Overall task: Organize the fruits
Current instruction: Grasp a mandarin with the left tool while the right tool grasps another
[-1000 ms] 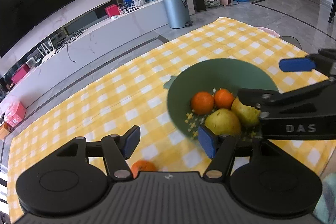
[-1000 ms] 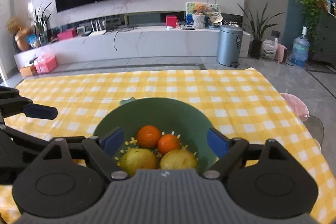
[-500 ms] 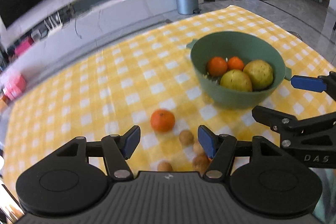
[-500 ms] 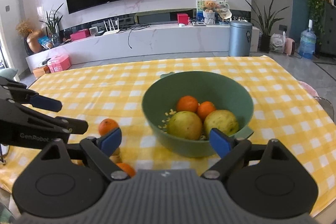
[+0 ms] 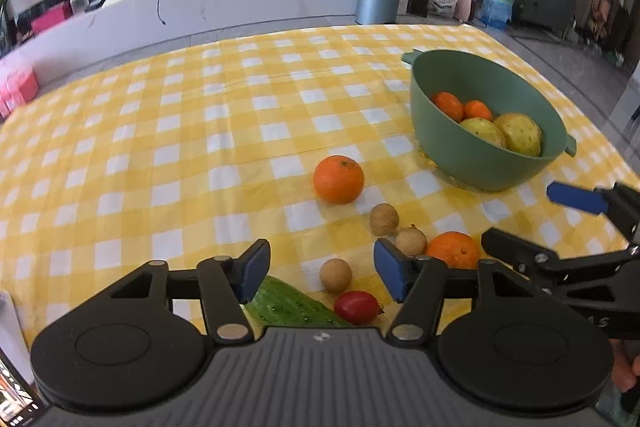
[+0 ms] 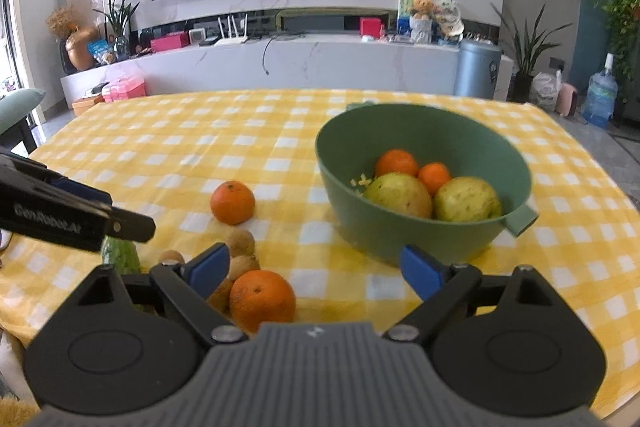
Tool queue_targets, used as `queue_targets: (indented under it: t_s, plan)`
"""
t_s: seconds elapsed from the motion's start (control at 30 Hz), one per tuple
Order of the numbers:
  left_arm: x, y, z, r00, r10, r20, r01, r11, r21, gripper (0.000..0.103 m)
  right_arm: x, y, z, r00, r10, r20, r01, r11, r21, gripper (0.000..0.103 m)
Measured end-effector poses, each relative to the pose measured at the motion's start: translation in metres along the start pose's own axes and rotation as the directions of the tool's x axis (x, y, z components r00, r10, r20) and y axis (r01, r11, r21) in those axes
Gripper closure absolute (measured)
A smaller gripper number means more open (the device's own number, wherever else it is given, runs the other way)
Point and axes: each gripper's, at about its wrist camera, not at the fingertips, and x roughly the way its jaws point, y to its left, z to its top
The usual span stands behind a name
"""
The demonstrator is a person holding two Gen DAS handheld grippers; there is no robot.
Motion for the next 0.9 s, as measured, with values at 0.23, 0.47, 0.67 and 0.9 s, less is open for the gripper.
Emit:
queue_targets:
  t_s: [0.23, 0.47, 0.67, 0.9]
  plan:
    - [0.007, 0.014, -0.002, 0.998, -0.061, -0.021, 0.060, 0.996, -0.072, 0.046, 0.014, 0.009, -0.002, 0.999, 0.016, -0.031, -0.018, 0.999, -0.044, 0.015]
    - [0.014, 0.000, -0.007, 0.997, -0.049, -0.052, 0.049, 0.999, -0.004, 0.048, 0.028, 0.013, -0.003, 0.994, 0.051, -0.102, -0.056, 0.997, -0.055, 0.043]
    - [0.016, -0.004, -0.008, 0.996, -0.073, -0.058, 0.074, 0.997, 0.010, 0.049, 0.041, 0.012, -0.005, 0.977, 0.121, -0.176, -0.125, 0.992, -0.012, 0.049]
    - [0.019, -0.011, -0.009, 0.992, -0.093, -0.081, 0.098, 0.994, 0.053, 0.053, 0.050, 0.009, -0.007, 0.958, 0.177, -0.225, -0.170, 0.984, 0.048, 0.058]
